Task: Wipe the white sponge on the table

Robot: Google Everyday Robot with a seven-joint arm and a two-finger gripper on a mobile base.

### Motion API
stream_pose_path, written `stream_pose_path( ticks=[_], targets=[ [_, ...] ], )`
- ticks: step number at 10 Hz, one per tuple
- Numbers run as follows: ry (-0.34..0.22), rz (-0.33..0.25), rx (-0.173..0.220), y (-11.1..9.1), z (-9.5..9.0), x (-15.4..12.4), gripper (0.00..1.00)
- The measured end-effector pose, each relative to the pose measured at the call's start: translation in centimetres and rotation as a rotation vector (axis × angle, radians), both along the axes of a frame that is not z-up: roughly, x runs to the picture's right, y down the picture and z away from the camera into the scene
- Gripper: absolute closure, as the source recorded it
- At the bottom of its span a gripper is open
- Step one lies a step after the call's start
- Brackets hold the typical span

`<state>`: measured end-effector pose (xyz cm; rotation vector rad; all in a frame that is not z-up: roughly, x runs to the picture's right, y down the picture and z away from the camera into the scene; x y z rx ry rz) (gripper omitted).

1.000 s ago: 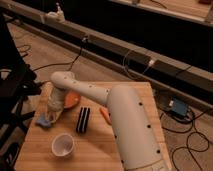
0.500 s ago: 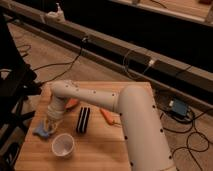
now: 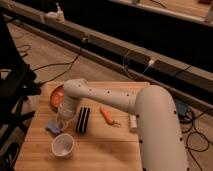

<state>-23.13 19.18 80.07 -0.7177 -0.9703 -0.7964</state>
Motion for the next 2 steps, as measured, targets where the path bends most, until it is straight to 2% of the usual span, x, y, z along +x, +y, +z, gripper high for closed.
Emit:
stream_pose_path(
  ticks=[2],
  targets=[
    [-0.062, -0.032, 0.014, -1.9, 1.5, -1.6, 1.00]
  ],
)
